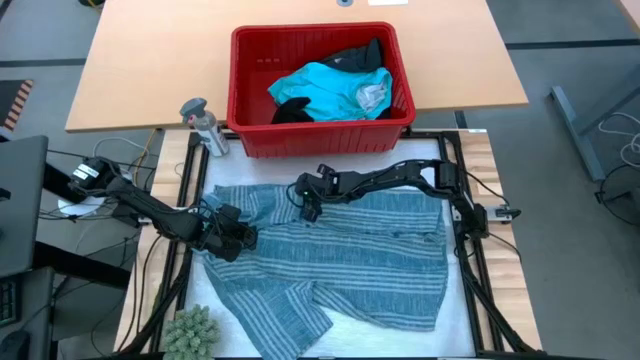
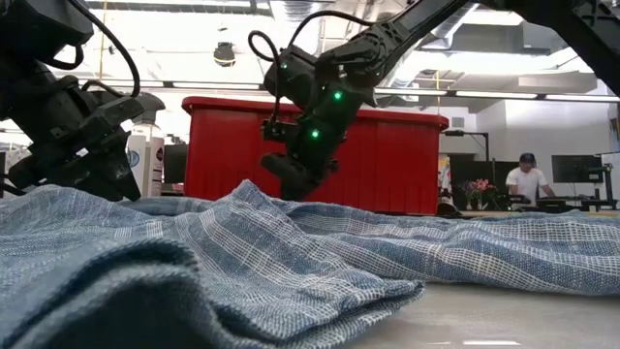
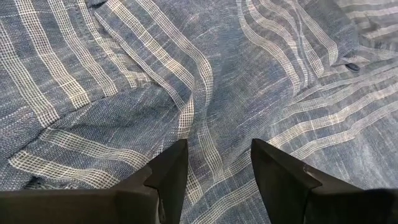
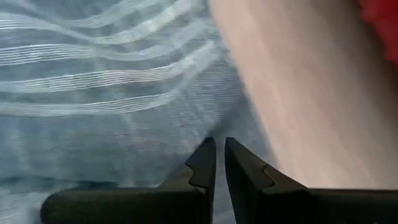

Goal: Fold Laundry from Bin
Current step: Fold the patterned blue shirt

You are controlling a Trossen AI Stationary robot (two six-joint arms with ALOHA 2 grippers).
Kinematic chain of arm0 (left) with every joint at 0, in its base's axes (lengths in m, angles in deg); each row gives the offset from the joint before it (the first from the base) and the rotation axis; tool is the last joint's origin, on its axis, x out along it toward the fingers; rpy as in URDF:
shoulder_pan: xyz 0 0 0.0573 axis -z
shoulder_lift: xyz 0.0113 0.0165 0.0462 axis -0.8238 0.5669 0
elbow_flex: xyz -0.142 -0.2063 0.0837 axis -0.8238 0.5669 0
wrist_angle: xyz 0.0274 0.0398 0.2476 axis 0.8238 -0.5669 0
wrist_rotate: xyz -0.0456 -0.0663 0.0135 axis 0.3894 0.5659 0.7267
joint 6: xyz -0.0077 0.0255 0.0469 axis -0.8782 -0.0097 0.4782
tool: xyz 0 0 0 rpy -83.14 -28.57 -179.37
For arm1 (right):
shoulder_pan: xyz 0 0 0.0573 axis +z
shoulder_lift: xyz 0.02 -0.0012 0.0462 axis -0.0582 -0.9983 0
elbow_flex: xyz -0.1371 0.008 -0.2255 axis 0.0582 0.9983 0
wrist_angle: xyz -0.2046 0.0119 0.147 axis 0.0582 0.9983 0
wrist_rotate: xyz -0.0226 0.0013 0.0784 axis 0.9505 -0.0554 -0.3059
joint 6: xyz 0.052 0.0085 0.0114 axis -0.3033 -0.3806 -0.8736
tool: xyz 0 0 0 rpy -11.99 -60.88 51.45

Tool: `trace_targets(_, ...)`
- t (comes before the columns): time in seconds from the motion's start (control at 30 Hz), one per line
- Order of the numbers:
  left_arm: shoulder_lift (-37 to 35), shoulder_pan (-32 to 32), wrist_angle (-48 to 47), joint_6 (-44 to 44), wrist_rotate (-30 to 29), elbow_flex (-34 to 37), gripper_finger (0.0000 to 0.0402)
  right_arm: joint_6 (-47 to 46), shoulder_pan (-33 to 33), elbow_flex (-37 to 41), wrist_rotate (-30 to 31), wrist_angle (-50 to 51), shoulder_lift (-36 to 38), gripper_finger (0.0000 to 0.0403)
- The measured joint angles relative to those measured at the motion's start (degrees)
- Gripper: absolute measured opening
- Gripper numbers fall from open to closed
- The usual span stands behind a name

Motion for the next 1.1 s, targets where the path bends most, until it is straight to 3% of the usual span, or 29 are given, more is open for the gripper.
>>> trace_targets(0.23, -1.6, 0.0, 1.6, 2.1, -3.6, -0.7, 0.0164, 2.6, 0.6, 0.0, 0.7, -2.4, 4.1, 0.0062)
trace_targets(0.43, -5.4, -0.9, -2.7, 6.7, -10.0, -3.9, 0.0164, 3.5, 2.6, -0.1, -6.7, -9.4, 3.5, 0.0061)
trace_targets(0.67, -5.5, -3.6, -15.5, -3.3, -10.9, -3.5, 0.0164, 1.9, 4.3, 0.1, -7.5, -15.2, -2.7, 0.006)
trace_targets(0.9, -6.8, -7.3, -12.7, -4.6, -10.5, 0.6, 0.0165, 1.8, 4.2, 0.0, -7.5, -14.5, -2.6, 0.006)
trace_targets(1.03, -6.9, -11.4, -6.8, 4.9, -6.6, 2.2, 0.0171, 1.8, 4.2, 0.0, -7.6, -14.8, -2.4, 0.006)
trace_targets(1.1, -6.6, -13.9, -1.2, 14.9, -5.9, 2.3, 0.0178, 1.8, 4.1, 0.0, -7.6, -14.7, -2.4, 0.006)
